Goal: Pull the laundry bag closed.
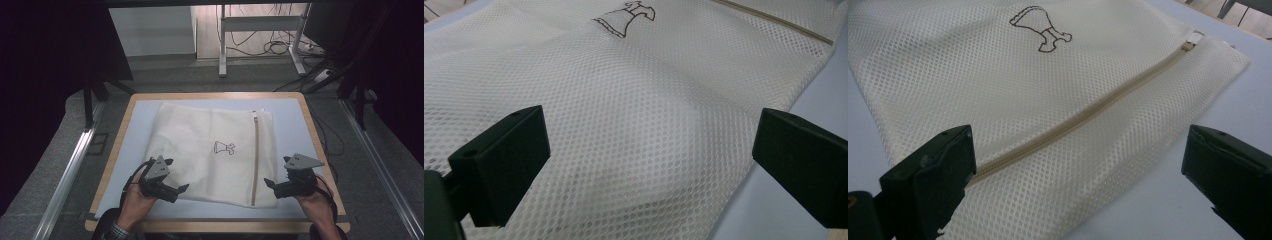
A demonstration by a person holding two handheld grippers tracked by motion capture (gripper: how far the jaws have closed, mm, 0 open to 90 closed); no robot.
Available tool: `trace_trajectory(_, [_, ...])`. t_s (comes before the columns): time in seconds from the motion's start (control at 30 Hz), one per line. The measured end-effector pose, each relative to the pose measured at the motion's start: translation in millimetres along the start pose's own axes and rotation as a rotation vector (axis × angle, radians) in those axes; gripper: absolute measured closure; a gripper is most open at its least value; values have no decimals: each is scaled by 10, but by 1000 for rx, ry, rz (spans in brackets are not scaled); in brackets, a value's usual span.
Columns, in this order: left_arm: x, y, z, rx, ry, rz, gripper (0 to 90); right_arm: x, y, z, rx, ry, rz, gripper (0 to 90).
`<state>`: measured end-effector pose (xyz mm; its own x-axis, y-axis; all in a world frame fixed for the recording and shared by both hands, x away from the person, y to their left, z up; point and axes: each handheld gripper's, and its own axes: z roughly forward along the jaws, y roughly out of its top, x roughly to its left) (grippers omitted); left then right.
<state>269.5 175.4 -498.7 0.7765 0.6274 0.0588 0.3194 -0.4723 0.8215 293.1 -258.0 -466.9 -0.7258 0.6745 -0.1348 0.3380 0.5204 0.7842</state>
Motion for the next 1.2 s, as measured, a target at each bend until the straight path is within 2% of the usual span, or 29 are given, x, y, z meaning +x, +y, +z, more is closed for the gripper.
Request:
trace_trajectory(0.33, [71, -92, -133, -5, 39, -23, 17, -7, -121, -132, 6, -22, 0, 2])
trace_trajectory(0.53, [107, -152, -183, 0, 47, -40, 18, -12, -206, -190, 18, -29, 10, 0])
trace_trajectory(0.73, [121, -200, -195, 25, 57, -43, 17, -8, -306, -251, 34, -31, 29, 0])
trace_trajectory(1.07, [167, -296, -228, 69, 71, -67, 17, -20, -475, -298, 93, -38, 65, 0])
trace_trajectory(1.2, [166, -303, -236, 73, 75, -66, 17, -21, -495, -292, 109, -37, 61, 0])
